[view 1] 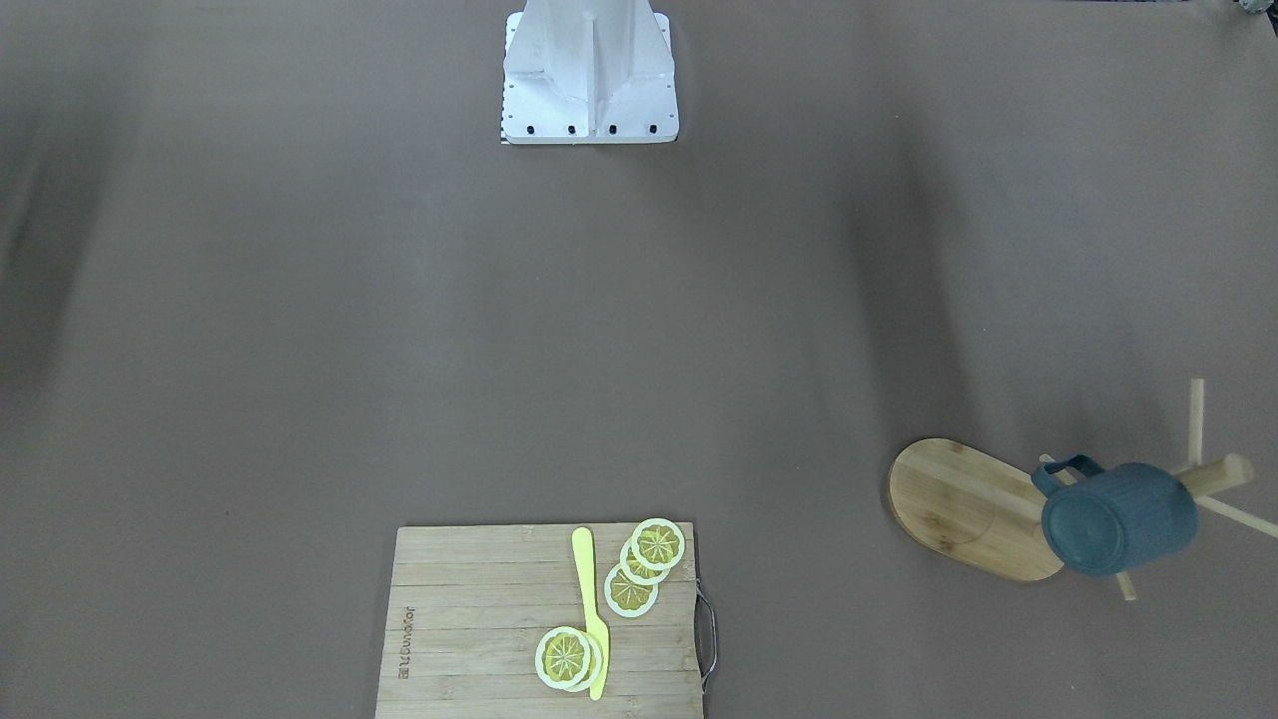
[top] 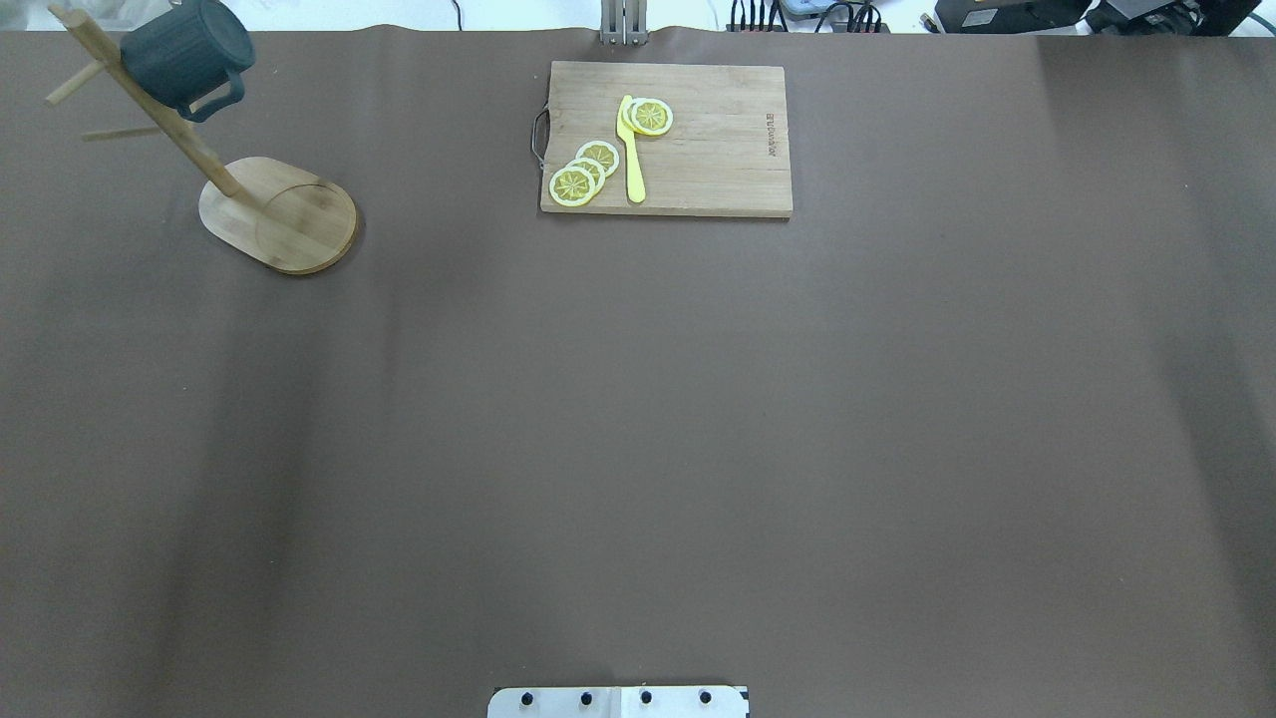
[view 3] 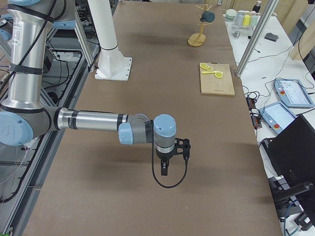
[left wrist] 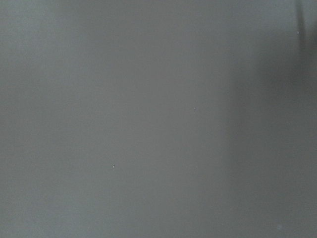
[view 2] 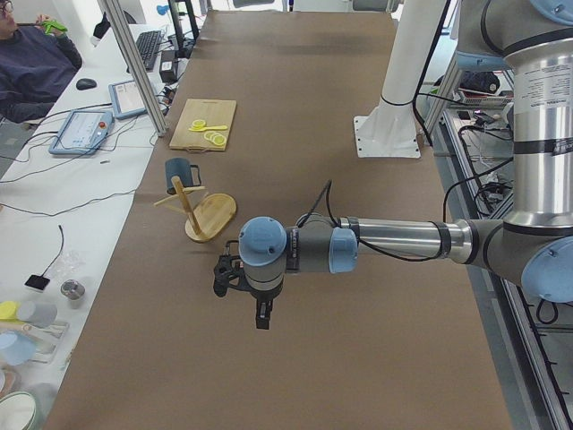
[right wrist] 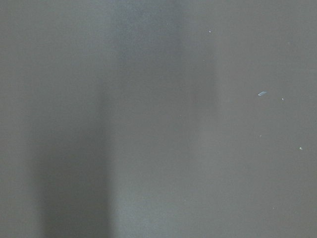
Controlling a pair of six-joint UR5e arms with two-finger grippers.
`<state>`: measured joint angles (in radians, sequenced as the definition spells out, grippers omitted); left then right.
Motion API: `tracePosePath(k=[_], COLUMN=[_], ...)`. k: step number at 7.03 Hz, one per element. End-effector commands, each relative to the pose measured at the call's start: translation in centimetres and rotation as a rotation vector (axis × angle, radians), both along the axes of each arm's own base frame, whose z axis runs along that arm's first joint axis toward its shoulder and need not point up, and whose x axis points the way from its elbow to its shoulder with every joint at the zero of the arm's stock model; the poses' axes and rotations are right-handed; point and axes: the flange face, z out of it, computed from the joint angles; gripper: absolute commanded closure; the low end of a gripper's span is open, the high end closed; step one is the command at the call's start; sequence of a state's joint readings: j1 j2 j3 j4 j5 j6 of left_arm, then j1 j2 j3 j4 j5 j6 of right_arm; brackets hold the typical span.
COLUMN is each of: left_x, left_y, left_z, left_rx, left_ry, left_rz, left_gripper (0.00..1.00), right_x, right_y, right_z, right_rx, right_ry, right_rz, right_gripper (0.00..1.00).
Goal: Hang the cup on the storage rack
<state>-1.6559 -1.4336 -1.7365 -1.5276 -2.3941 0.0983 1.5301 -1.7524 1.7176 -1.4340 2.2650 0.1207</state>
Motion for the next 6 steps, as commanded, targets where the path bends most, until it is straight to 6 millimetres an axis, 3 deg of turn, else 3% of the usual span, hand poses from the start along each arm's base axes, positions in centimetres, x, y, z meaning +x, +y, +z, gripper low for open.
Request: tracePosePath(k=[1,6], left_x=[0.14,0.15], left_y=[1.3,1.3], left_z=[0.21,0.2], left_rx=[0.011,0.011], left_ry=[-0.002,-0.001], left_rz=[0.002,0.002], left_gripper=[0.01,0.01], right_x=[0.02,0.0], right_y=[0.06,0.63], right_z=[0.07,0.62], right_rx=[0.003,-0.011], right_ry=[-0.002,0.001], right_rz=[-0.004,0.002], right_gripper=[0.0,0.0])
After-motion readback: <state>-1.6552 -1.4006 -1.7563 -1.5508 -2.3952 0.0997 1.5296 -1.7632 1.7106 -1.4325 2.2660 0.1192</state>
